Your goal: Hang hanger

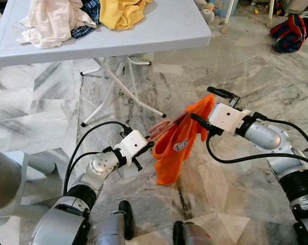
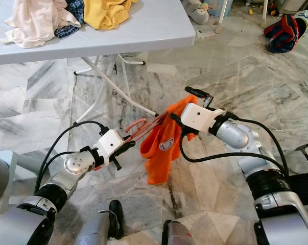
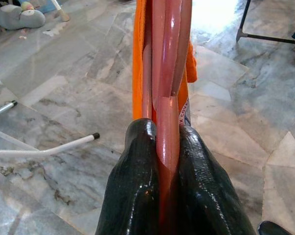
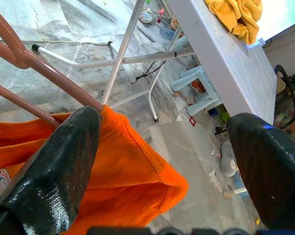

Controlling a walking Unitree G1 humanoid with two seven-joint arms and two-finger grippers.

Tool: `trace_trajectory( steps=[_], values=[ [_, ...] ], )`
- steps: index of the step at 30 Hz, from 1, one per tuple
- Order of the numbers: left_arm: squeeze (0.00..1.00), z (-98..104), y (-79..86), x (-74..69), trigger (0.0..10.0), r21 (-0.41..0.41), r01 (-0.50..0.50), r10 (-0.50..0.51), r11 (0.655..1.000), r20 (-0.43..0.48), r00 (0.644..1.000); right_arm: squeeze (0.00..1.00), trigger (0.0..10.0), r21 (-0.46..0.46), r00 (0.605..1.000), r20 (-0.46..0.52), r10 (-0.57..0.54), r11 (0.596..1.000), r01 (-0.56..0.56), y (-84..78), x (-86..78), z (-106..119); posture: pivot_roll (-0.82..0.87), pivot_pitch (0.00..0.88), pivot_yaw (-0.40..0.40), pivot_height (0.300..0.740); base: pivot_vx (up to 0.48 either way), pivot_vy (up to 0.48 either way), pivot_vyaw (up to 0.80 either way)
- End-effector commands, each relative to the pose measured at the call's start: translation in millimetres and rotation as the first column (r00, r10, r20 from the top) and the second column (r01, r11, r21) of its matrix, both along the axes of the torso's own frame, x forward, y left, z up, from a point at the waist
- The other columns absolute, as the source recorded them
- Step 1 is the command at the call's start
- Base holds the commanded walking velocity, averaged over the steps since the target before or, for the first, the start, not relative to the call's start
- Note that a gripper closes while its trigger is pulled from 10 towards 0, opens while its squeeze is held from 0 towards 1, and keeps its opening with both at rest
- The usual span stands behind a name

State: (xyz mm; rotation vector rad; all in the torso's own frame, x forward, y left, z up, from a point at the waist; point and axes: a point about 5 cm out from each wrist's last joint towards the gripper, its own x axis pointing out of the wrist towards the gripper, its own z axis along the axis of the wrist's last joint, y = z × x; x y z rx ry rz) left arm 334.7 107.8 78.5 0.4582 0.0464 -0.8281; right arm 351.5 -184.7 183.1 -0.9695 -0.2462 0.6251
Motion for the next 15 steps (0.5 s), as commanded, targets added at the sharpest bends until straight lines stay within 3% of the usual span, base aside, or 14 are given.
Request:
trace_trajectory(
  steps=[1,12,13,15],
  values=[
    [0.0,-1.7,-0.9,-2.0,0.0,-0.014,-0.002,0.001,1.0,-0.002,1.0,1.0,10.0,-0.003,1.0,-0.007,-0.015,1.0,0.015,-4.0,0.4,-0.6,-0.08,0.246,-0.038,0.74,0.0,0.0,0.0],
    [0.0,-1.1,-1.0,-1.2,0.0,-0.027,-0.018,0.018,0.999,-0.002,1.0,1.0,10.0,0.016,0.999,0.0,-0.037,0.999,0.037,-3.4,0.8,-2.5,-0.08,0.246,-0.038,0.74,0.0,0.0,0.0],
    [0.0,18.6,-8.4,9.6,0.0,-0.156,-0.074,0.081,0.985,0.039,0.996,0.0,10.0,0.427,0.959,-0.167,-0.23,0.86,0.281,0.1,3.9,-29.7,-0.07,0.241,-0.013,0.74,0.0,0.0,0.0],
    [0.0,27.8,-11.0,13.8,0.0,-0.211,-0.09,0.105,0.973,0.058,0.993,0.0,10.0,0.534,0.895,-0.325,-0.307,0.721,0.441,3.8,3.5,-53.9,-0.06,0.242,-0.014,0.74,0.0,0.0,0.0]
  ],
)
